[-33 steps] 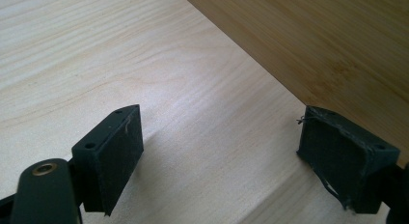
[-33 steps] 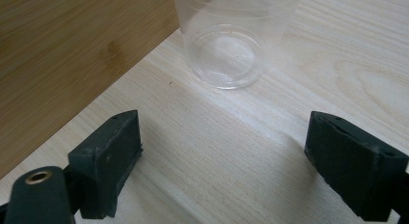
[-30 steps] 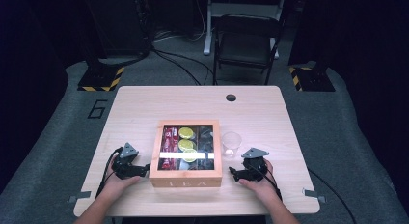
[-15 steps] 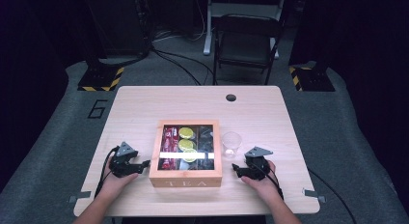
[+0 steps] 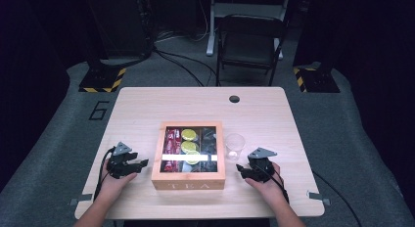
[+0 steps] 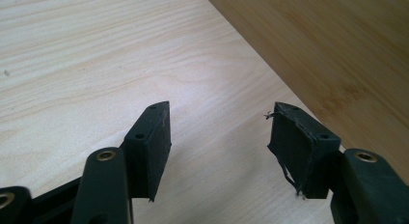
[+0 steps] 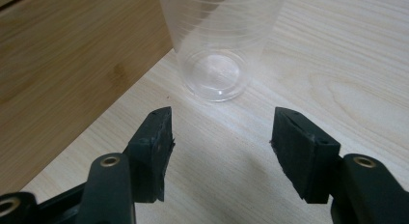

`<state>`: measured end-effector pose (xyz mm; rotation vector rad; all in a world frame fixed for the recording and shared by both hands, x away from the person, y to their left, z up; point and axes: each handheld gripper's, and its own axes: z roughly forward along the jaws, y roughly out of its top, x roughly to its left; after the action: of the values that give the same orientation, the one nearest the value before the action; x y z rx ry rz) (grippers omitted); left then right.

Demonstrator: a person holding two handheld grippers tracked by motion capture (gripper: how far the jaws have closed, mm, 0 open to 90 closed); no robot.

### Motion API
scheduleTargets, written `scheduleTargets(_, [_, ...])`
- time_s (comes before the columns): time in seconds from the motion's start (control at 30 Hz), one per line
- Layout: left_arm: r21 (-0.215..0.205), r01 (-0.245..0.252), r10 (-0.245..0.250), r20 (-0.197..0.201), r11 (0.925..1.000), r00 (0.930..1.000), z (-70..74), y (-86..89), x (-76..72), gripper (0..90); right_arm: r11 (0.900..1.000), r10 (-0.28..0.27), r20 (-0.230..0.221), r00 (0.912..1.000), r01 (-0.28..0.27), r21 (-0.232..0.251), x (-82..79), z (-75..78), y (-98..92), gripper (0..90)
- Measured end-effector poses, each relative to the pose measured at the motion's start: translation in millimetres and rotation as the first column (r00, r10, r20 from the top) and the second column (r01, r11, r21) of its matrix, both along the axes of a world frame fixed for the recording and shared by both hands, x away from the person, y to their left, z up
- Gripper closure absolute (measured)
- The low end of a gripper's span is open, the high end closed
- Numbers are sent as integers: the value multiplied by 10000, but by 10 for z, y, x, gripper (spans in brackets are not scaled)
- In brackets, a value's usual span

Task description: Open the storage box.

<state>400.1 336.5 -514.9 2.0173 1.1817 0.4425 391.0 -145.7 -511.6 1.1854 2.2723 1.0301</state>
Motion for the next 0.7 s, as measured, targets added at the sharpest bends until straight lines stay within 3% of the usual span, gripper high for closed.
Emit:
scheduleTargets(0.07, [25,15,-15,48,10000,10000,22,-14,-11,399,9998,141,-63,9999,-142,-168,0,17,-4,403])
scheduleTargets(0.3, [126,-61,57,340,9999,9994,48,-32,-30,393,9977,267,368,9990,-244,-631,-28,71,22,407])
scheduleTargets(0.53, [156,-97,91,370,9998,9993,80,-32,-44,386,9974,253,603,9979,-212,-684,-58,122,39,422])
scheduleTargets(0.7, [63,-69,65,586,10000,9983,108,-44,-63,381,9985,155,380,9992,-135,-534,-57,139,18,447])
